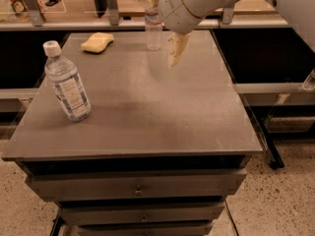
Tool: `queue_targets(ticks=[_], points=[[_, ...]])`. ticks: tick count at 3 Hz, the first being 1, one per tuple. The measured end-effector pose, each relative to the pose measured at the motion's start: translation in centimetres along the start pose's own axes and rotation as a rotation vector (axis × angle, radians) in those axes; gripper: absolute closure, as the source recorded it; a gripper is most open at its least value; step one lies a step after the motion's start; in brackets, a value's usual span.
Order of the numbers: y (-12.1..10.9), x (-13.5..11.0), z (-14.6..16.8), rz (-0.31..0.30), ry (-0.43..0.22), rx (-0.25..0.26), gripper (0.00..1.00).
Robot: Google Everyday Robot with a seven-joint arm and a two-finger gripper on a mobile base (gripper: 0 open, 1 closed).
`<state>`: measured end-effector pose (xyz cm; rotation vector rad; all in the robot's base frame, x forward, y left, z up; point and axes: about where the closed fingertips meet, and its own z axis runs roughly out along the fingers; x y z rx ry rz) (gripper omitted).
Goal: Move sponge near blue plastic bottle
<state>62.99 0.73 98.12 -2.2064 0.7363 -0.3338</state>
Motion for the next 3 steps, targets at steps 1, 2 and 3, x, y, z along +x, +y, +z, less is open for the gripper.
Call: queue_targets(ticks=[1, 2, 3], points=[[-5.3, -1.5, 4.8, -0.003, 0.029, 0.051, 0.00], [-5.3, -1.5, 4.8, -0.004, 0.029, 0.051, 0.00], [-5.6, -1.8, 6.5, 0.042, 0.003, 0.101, 0.00]])
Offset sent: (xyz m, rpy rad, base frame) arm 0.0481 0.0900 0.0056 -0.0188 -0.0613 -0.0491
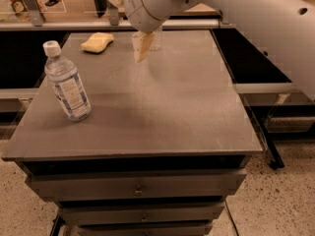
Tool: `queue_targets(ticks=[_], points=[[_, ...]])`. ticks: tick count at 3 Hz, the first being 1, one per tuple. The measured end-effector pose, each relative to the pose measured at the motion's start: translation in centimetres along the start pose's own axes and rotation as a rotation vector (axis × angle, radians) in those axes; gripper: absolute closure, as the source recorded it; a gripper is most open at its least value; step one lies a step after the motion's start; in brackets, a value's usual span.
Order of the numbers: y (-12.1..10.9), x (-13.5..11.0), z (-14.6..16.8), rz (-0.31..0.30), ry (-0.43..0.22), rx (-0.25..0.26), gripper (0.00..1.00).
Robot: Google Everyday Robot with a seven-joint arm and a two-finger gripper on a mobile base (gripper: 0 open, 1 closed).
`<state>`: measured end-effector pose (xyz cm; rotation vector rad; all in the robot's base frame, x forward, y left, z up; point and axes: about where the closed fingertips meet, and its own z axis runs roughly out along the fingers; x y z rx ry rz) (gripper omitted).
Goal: Move sponge near blue plastic bottle
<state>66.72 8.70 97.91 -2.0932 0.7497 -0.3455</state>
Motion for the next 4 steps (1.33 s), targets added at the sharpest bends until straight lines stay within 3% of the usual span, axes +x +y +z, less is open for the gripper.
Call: queue_targets(ticks=[1, 2, 4], points=[[-0.5, -0.5, 3.5, 0.031, -0.031, 0.057, 0.00], [-0.9, 0.0, 7.0, 0.047, -0.038, 0.074, 0.00], [-1.5, 3.8, 12.4, 0.031, -0.017, 0.090, 0.00]])
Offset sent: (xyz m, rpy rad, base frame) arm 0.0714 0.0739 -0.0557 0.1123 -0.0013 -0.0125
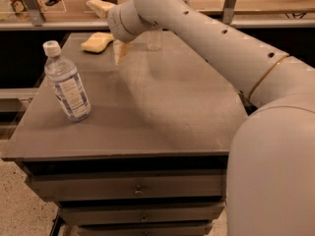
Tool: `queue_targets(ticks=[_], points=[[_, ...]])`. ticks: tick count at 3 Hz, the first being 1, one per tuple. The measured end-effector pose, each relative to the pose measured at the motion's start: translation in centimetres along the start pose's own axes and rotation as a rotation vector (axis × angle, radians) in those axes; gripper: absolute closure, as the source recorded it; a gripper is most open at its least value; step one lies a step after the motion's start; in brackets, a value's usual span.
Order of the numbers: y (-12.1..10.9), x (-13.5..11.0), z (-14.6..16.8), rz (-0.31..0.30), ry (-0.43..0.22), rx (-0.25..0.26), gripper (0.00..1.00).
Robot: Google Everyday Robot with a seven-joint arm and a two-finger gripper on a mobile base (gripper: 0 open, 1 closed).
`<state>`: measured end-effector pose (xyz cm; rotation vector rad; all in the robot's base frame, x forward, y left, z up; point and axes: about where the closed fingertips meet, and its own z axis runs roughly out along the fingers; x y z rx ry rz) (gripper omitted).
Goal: Move sponge near blue plastic bottle
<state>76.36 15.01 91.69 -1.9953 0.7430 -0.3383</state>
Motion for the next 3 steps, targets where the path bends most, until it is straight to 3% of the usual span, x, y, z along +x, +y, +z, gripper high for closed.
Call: queue_targets(ticks=[2, 3], points=[[-1.1, 2.2, 5.0, -0.001, -0.012, -0.003, 0.00], [-2.5, 1.9, 7.2, -0.004, -0.023, 0.004, 0.00]])
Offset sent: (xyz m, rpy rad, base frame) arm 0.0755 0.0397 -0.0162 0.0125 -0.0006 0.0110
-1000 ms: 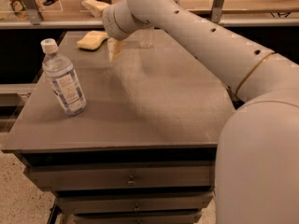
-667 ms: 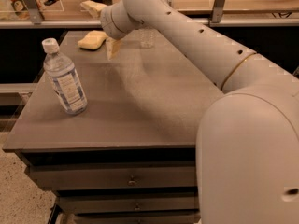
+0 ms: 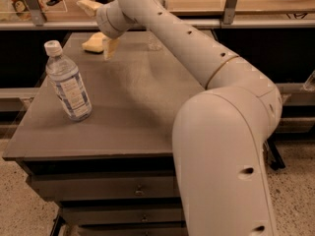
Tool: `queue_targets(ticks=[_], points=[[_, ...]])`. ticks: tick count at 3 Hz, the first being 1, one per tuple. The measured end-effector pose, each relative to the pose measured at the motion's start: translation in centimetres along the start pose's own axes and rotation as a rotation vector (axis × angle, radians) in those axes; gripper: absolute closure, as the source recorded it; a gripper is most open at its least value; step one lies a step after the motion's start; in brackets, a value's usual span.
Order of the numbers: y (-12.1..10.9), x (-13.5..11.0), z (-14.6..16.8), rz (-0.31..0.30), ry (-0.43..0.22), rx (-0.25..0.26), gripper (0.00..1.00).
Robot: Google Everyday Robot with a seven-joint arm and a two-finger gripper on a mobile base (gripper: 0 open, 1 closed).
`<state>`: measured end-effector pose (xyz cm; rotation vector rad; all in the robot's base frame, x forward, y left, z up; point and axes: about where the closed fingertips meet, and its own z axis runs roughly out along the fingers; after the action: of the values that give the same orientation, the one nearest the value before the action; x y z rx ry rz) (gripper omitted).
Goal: Move sponge near blue plastic bottle
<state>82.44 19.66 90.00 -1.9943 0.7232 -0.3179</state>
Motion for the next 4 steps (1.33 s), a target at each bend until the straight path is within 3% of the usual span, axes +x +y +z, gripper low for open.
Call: queue_targets(ticks=[1, 2, 4], points=[[-1.2, -0.5, 1.1, 0.045, -0.021, 0.050, 0.00], [-1.0, -1.2, 2.1, 0.063, -0.031, 0.046, 0.00], [-0.2, 0.1, 3.0, -0.006, -0.022, -0.069, 0.00]])
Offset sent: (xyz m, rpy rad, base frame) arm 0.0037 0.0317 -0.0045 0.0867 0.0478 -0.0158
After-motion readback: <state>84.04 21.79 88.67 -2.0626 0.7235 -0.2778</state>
